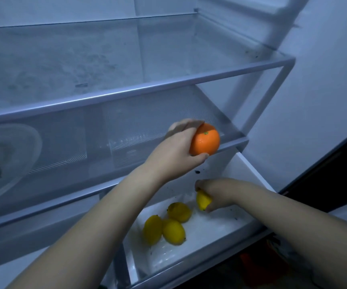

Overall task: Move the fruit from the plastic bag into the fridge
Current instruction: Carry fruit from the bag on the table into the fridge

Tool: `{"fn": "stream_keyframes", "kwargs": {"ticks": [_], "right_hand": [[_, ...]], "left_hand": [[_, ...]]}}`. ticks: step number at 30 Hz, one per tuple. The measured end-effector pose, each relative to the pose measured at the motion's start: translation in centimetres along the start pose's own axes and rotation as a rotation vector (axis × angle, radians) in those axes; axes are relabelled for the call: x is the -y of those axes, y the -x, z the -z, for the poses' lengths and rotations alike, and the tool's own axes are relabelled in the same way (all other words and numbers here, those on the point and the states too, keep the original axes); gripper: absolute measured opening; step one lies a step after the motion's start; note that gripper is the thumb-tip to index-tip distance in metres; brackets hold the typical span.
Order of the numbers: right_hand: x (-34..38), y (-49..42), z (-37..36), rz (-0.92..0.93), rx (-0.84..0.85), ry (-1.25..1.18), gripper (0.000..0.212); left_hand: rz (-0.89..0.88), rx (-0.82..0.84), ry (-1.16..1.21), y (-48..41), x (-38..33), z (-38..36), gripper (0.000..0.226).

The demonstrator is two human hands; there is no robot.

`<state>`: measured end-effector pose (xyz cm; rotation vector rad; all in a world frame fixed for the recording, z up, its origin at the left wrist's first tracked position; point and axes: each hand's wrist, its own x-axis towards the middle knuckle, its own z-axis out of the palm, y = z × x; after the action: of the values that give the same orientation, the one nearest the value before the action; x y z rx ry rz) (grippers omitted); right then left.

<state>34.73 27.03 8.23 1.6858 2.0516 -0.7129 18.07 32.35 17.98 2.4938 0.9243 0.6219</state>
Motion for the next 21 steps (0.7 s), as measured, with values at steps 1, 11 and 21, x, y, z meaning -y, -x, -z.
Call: {"fn": "stream_keyframes", "kwargs": {"ticks": [1, 11, 21], "right_hand": [[0.1, -0.2, 0.0, 0.020, 0.034, 0.035, 0.068], [0.2, -2.2, -1.4, 0.118, -0.056, 0.074, 0.066], [-0.4, -3.4, -2.7, 0.113, -0.053, 0.086, 0.071]], "left_hand": [[0.000, 0.001, 0.003, -0.1, 0.0, -0.1, 0.072], [0.054, 0.017, 0.081, -2.1, 0.5, -0.6, 0.074], [0.075, 0.025, 0.104, -2.5, 0.9, -1.4, 0.075]]}}
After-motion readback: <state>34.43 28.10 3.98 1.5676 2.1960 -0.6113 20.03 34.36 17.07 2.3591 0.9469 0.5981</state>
